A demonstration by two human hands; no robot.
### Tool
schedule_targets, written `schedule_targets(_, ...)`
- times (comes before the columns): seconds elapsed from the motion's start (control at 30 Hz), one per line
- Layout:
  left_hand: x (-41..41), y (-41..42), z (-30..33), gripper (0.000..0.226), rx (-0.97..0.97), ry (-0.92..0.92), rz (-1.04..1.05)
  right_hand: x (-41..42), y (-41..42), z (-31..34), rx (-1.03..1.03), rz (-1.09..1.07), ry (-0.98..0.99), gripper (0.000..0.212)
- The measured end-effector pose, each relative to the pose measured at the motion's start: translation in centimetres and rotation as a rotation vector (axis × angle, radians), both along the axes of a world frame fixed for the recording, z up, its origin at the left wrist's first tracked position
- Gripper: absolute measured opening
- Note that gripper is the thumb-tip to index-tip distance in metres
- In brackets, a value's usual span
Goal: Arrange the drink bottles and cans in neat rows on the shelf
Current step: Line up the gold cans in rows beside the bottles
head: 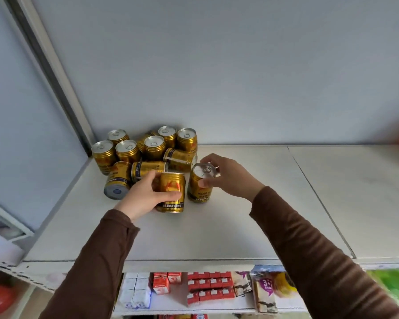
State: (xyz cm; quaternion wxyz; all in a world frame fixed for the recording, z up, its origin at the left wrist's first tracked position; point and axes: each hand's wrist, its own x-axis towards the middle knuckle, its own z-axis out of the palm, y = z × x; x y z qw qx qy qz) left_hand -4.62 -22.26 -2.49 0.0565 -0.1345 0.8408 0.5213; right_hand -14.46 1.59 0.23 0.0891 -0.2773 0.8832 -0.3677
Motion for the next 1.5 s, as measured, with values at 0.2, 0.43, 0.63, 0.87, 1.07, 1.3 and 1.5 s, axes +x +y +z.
schedule_targets(0.2, -2.7, 5.8, 0.1, 0.093, 0.004, 0.174, -0.109, 1.4, 6.9, 0.3, -0.051, -0.204, 0.011, 0.052)
schedule_targets(0.43, -6.1, 16.3, 0.2, 0.066, 0.028, 0.262, -0.282, 2.7, 17.6, 0.6, -0.05, -0.404, 0.02, 0.058)
schedule_targets(0.63, -8.3, 27.1, -0.2, 0.06, 0.014, 0.297, -0.373, 3.1, 28.7, 0.7, -0.02, -0.482, 0.05, 0.067)
schedule_targets(0.87, -10.0, 40.8, 0.1, 0.065, 0.023, 0.328, -0.37, 1.7, 41.9, 1.6, 0.02, -0.482, 0.074, 0.061)
schedule_targets(1.07, -12.5, 49.2, 0.0, 0.065, 0.029, 0.337, -0.391, -1.2, 50.4, 2.4, 0.058, -0.493, 0.088, 0.06)
schedule_targets(1.3, -19.0, 54.8, -0.5, 0.069, -0.008, 0.365, -0.396, -7.6, 55.0, 3.0, 0.094, -0.528, 0.095, 0.061)
schedule_targets(1.5, -26.4, 58.2, -0.8, 0.069, -0.026, 0.407, -0.366, -14.8, 56.1, 3.3, 0.147, -0.597, 0.101, 0.058)
